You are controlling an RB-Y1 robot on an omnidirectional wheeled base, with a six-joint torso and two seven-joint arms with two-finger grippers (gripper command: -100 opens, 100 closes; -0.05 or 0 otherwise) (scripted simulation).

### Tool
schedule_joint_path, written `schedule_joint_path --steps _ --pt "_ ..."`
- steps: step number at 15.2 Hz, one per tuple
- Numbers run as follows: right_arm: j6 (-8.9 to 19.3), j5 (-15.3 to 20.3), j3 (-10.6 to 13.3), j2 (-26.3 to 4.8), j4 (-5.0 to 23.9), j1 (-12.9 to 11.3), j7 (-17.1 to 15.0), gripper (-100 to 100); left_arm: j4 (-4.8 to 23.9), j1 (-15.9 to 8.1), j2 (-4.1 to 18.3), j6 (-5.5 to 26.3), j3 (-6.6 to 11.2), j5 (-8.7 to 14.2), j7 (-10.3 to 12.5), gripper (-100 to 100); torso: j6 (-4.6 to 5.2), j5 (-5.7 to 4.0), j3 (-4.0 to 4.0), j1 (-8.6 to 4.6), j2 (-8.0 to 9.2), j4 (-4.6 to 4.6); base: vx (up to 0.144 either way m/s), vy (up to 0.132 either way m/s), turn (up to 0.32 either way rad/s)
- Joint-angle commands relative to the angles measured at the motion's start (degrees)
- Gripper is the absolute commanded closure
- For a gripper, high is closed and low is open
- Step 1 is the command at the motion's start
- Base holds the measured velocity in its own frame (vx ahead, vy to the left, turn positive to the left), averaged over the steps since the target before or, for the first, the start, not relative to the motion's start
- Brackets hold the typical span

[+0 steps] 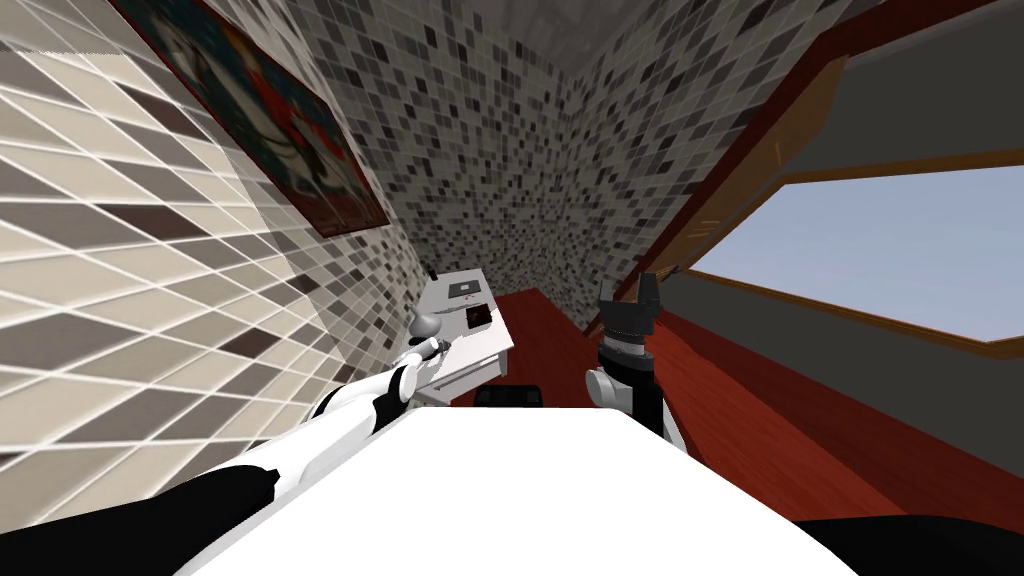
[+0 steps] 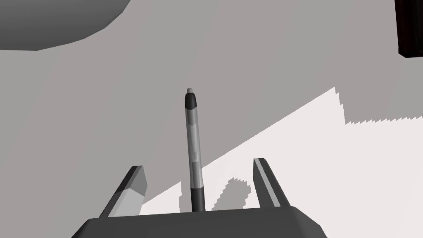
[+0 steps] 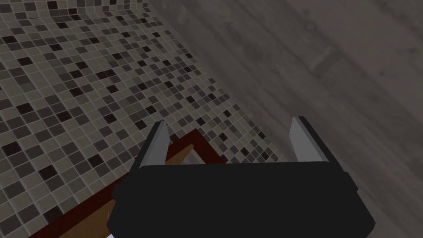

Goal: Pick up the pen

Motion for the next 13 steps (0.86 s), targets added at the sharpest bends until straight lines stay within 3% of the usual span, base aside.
schedule_joint_path --steps 1,4,5,12,13 --pt "0.00 0.00 0.00 0.00 0.00 0.00 0.00 0 0.00 0.00 0.00 0.00 0.00 0.00 0.00 100 0.00 0.00 0.00 0.00 0.00 0.00 -0.003 0.008 -0.001" --pt "0.00 0.00 0.00 0.00 0.00 0.00 0.00 0 -0.01 0.00 0.04 -0.02 0.03 0.01 0.04 100 0.04 -0.01 -0.04 -0.11 -0.06 -0.02 -0.001 0.002 0.002" --pt "0.00 0.00 0.00 0.00 0.00 0.00 0.00 0 -2.16 0.45 0.36 2.24 -0.36 1.48 -2.20 100 0.04 -0.01 -0.04 -0.12 -0.07 -0.02 0.022 -0.036 0.193" --pt "0.00 0.00 0.01 0.01 -0.01 0.01 0.00 0 -6.97 1.58 0.98 6.91 -1.08 4.27 -6.34 100 0.00 -0.09 -0.11 -0.53 -0.18 -0.05 0.032 -0.093 0.175" --pt "0.00 0.00 0.01 0.01 -0.01 0.01 0.00 0 -6.47 1.56 0.78 6.09 -0.97 3.57 -5.22 100 0.00 -0.09 -0.11 -0.52 -0.19 -0.04 0.017 -0.054 0.067"
